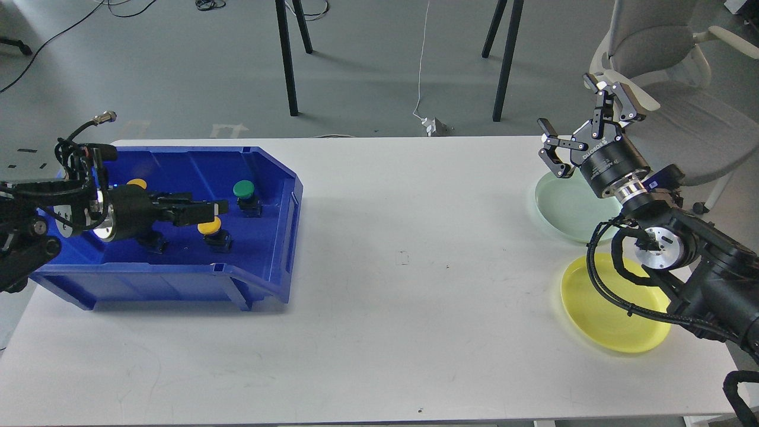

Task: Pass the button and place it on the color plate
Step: 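Grasp the yellow button in the bin with the left gripper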

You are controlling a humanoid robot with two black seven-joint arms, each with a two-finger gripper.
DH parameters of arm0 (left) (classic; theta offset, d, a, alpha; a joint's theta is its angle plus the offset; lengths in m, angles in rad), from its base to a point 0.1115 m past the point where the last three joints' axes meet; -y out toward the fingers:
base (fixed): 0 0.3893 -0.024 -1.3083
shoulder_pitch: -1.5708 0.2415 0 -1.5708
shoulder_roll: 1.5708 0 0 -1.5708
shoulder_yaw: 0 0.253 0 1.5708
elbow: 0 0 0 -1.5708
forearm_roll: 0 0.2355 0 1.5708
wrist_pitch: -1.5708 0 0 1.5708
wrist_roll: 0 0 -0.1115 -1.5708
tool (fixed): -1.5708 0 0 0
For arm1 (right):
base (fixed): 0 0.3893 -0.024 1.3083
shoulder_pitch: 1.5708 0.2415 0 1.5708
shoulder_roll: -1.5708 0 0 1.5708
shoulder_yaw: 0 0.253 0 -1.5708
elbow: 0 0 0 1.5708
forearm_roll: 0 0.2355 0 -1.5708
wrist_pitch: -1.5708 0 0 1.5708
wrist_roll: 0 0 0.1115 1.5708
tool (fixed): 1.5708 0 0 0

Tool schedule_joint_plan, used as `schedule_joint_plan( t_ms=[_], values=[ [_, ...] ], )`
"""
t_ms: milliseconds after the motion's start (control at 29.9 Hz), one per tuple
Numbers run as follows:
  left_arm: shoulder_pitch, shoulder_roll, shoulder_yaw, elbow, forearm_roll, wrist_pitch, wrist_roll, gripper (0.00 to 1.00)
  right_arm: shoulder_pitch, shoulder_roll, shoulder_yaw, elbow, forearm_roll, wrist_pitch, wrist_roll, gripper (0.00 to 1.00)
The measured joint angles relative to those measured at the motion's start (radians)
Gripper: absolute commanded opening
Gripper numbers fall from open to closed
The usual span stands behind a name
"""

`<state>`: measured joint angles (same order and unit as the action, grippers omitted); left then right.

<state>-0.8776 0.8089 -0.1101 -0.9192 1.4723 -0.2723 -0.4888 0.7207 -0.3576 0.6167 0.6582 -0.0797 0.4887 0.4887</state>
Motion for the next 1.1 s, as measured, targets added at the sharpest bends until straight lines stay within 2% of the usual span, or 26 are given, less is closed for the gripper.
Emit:
schedule_joint_plan(
  t_ms=[334,1103],
  values=[
    [-0.095,-0.057,0.142,0.059,0.0,-0.037,0.0,0.98,-0.015,-0.002,0.0,-0.006,0.0,0.0,0.0,0.99],
    [-0.095,-0.157,0.182,0.187,-0.001,-0.045,0.0,0.98,-0.027,-0.001,0.003,-0.007,0.0,0.0,0.0,0.99]
  ],
)
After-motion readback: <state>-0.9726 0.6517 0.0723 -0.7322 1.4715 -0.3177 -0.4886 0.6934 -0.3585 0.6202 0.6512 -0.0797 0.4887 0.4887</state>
